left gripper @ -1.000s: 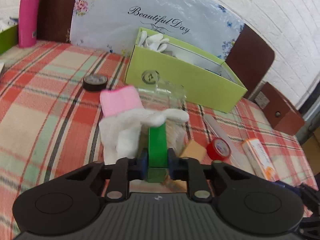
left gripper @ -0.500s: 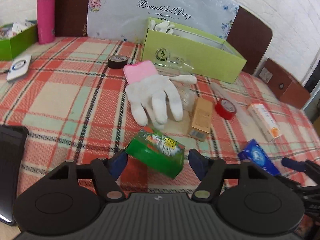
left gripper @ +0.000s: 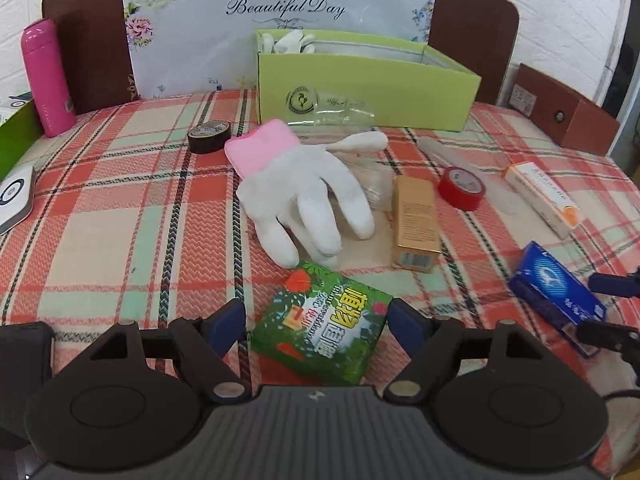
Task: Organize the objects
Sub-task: 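Grasp the blue medicine box with the right tool while the left grasps the green candy box, then carry both boxes into the lime-green box and open both tools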
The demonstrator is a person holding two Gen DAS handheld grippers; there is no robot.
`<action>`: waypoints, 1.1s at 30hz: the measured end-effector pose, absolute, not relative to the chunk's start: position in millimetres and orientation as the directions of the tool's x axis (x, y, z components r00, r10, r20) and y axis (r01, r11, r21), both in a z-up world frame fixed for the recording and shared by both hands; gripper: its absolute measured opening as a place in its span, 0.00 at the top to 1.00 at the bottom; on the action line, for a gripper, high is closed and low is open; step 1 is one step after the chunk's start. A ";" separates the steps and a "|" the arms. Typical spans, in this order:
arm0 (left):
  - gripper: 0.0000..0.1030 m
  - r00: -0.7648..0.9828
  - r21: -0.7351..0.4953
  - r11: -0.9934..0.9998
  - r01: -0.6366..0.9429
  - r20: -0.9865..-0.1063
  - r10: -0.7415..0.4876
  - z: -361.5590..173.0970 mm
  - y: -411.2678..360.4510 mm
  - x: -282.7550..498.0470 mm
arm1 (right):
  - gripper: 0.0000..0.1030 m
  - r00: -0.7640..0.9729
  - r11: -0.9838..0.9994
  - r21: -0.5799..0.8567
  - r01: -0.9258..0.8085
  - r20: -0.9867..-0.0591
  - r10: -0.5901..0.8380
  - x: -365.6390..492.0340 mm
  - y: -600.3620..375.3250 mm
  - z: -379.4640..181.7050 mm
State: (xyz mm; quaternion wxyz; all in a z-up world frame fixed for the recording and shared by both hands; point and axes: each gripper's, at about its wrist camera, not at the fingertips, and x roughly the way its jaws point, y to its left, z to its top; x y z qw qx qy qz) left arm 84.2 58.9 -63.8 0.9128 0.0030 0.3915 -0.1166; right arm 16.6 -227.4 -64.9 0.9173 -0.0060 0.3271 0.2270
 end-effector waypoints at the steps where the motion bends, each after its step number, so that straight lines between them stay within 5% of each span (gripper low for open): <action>1: 0.21 0.661 -0.093 0.972 0.217 -0.719 -0.216 -65.6 57.6 86.6 | 0.23 0.680 0.896 0.137 -0.422 -0.607 0.412 17.4 -226.9 -65.0; 5: 0.32 0.649 -0.012 0.970 0.243 -0.741 -0.172 -71.2 43.5 81.1 | 0.23 0.670 0.898 0.126 -0.422 -0.624 0.402 22.2 -224.3 -66.7; 18: 0.31 0.635 -0.021 0.971 0.238 -0.753 -0.173 -68.4 31.3 76.9 | 0.24 0.642 0.891 0.054 -0.450 -0.674 0.365 44.7 -205.2 -73.5; 21: 0.34 0.636 -0.037 0.971 0.235 -0.750 -0.182 -67.2 32.9 75.8 | 0.34 0.633 0.891 0.044 -0.452 -0.688 0.355 46.5 -202.0 -75.5; 22: 0.35 0.637 -0.046 0.972 0.231 -0.748 -0.187 -66.2 33.6 75.4 | 0.45 0.637 0.890 0.033 -0.454 -0.687 0.351 45.8 -201.2 -74.7; 25: 0.36 0.639 -0.087 0.967 0.240 -0.735 -0.225 -58.6 34.8 73.8 | 0.45 0.630 0.895 0.070 -0.440 -0.687 0.363 47.3 -204.7 -69.6; 33: 0.37 0.711 -0.116 0.927 0.357 -0.610 -0.350 6.9 26.8 76.1 | 0.45 0.684 0.867 0.127 -0.482 -0.563 0.463 63.3 -213.2 -6.1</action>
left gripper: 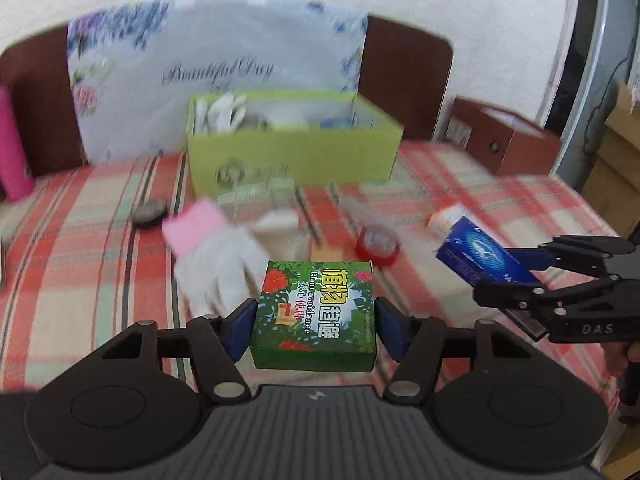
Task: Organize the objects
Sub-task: 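Carry both boxes into the lime-green box and open both tools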
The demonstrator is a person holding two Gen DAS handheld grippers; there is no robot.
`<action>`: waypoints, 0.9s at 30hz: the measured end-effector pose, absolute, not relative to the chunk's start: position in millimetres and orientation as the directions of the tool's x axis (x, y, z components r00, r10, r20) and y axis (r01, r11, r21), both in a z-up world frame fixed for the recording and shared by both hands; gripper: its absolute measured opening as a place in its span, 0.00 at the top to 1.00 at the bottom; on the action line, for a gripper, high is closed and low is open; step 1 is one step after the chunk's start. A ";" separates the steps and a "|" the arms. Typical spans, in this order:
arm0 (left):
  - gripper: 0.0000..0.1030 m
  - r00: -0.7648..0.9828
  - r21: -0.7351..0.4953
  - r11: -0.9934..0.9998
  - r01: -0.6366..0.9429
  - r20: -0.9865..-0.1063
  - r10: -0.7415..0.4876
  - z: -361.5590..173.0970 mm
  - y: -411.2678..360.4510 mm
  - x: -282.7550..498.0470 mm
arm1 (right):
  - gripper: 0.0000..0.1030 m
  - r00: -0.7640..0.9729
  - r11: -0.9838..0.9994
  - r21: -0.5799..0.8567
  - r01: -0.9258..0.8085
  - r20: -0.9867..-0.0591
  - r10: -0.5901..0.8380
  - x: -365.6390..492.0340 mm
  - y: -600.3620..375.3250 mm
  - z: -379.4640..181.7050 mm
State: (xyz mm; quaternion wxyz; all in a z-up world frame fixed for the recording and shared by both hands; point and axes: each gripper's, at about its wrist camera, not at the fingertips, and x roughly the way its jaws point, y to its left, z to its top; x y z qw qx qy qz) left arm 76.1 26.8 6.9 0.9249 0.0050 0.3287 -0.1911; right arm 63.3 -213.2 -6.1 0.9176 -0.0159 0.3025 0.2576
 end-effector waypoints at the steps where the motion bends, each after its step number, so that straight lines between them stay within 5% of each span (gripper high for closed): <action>1: 0.37 0.725 -0.121 0.925 0.360 -0.587 -0.359 16.3 26.9 80.9 | 0.45 0.695 0.868 0.131 -0.478 -0.548 0.465 70.5 -213.2 2.0; 13: 0.37 0.839 -0.233 0.940 0.247 -0.434 -0.328 81.1 16.7 185.8 | 0.45 0.799 0.903 0.189 -0.387 -0.421 0.430 194.5 -186.2 60.1; 27: 0.36 0.829 -0.266 0.956 0.124 -0.502 -0.247 48.6 25.6 311.1 | 0.45 0.826 0.945 0.217 -0.243 -0.464 0.319 331.7 -155.0 15.1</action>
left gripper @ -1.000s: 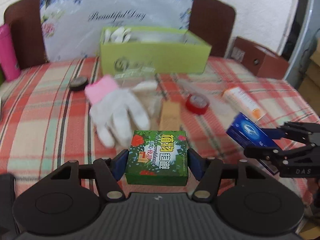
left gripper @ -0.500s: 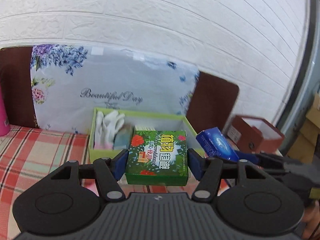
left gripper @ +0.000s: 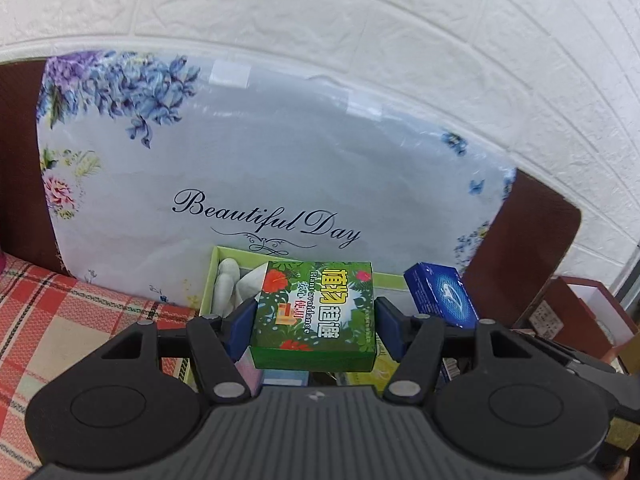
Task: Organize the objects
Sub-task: 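Carry both boxes into the lime-green box and open both tools, then move both tools back over the table items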
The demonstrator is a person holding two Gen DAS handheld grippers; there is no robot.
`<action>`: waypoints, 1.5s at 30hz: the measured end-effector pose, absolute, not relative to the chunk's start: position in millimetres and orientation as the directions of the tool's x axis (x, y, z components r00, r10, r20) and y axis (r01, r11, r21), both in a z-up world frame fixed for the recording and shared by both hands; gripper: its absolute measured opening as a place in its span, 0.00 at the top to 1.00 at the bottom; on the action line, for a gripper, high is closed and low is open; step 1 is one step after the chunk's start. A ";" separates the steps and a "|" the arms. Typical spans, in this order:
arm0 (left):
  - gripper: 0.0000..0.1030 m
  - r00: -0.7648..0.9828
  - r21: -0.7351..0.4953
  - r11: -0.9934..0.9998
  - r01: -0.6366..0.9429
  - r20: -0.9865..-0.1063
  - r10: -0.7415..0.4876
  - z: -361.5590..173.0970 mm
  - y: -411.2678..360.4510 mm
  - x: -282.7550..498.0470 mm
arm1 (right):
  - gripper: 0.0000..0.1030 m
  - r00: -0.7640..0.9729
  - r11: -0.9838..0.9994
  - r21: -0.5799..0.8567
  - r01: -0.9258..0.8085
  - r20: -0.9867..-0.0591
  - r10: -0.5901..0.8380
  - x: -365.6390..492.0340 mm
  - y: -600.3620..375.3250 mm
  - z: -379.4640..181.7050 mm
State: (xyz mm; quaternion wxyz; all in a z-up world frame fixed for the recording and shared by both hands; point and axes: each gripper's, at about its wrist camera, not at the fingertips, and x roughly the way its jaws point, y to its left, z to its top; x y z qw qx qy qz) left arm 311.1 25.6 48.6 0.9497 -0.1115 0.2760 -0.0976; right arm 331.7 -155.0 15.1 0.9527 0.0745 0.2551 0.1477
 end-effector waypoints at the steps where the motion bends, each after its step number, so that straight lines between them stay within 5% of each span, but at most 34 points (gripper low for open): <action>1: 0.36 0.829 -0.261 0.957 0.123 -0.504 -0.244 45.8 26.4 315.4 | 0.45 0.822 0.945 0.218 -0.242 -0.471 0.319 338.4 -152.7 10.6; 4: 0.23 0.851 -0.215 0.972 0.091 -0.491 -0.188 37.7 27.2 324.5 | 0.43 0.799 0.945 0.170 -0.281 -0.504 0.328 354.7 -140.7 -6.4; 6: 0.08 0.860 -0.181 0.982 0.047 -0.492 -0.132 32.2 29.3 327.7 | 0.25 0.790 0.948 0.108 -0.301 -0.529 0.311 358.9 -134.1 -19.2; 8: 0.08 0.858 -0.187 0.981 0.047 -0.495 -0.136 26.2 35.0 329.9 | 0.13 0.804 0.950 0.055 -0.307 -0.519 0.290 354.1 -132.6 -27.9; 14: 0.08 0.831 -0.197 0.980 0.032 -0.539 -0.135 18.5 39.2 331.5 | 0.00 0.800 0.946 0.072 -0.316 -0.516 0.307 344.1 -139.1 -33.1; 30: 0.08 0.874 -0.123 0.991 0.046 -0.475 -0.099 67.6 9.9 235.2 | 0.00 0.847 0.949 0.134 -0.286 -0.427 0.315 253.7 -187.7 20.9; 45: 0.08 0.857 -0.068 0.992 0.106 -0.499 -0.126 41.1 -25.0 138.1 | 0.00 0.857 0.974 0.102 -0.202 -0.462 0.227 134.7 -222.8 3.4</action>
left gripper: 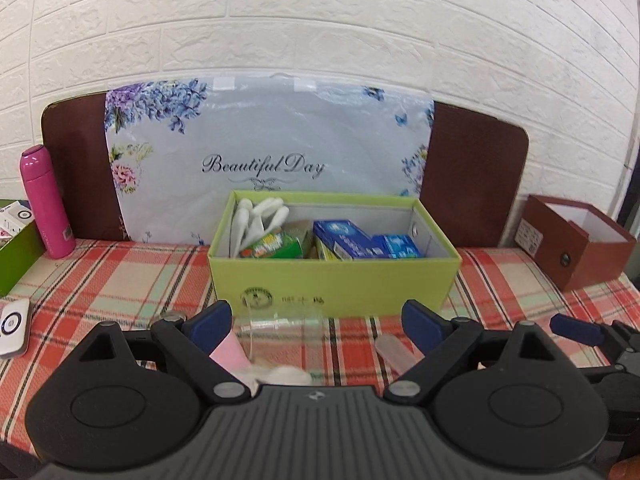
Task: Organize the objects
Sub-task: 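Move both tools back over the table items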
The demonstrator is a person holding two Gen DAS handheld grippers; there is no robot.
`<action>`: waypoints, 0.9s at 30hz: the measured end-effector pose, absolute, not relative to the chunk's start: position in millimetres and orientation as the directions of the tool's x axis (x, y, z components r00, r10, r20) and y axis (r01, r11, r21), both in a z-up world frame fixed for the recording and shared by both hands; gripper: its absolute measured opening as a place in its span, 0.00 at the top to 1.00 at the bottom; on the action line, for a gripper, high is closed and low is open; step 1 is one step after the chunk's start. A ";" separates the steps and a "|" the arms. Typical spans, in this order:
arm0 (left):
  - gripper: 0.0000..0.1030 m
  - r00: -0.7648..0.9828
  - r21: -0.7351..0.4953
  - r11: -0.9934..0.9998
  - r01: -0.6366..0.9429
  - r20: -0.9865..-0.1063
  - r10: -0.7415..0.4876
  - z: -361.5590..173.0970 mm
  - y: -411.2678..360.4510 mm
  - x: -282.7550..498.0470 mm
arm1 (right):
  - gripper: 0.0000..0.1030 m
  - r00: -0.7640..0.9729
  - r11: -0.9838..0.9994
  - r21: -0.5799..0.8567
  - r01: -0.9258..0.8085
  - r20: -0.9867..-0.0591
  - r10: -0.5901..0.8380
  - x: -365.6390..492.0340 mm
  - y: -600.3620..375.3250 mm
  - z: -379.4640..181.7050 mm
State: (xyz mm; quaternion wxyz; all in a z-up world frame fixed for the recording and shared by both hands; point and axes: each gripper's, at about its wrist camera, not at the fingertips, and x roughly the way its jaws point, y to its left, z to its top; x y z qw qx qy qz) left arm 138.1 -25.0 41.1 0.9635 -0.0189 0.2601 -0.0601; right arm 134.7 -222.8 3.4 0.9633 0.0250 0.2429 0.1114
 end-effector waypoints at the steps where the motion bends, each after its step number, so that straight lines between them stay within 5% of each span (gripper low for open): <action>1: 0.08 0.856 -0.066 0.992 0.106 -0.502 -0.125 38.4 -26.3 133.3 | 0.00 0.856 0.976 0.084 -0.203 -0.468 0.218 128.7 -222.6 1.2; 18: 0.08 0.784 -0.073 0.992 0.099 -0.608 -0.123 -10.5 -20.7 101.1 | 0.00 0.804 0.977 0.059 -0.203 -0.560 0.201 72.1 -221.9 -37.5; 27: 0.13 0.734 -0.146 0.963 0.227 -0.624 -0.268 -42.0 -14.4 90.6 | 0.00 0.778 0.976 0.061 -0.208 -0.594 0.203 64.4 -222.1 -55.6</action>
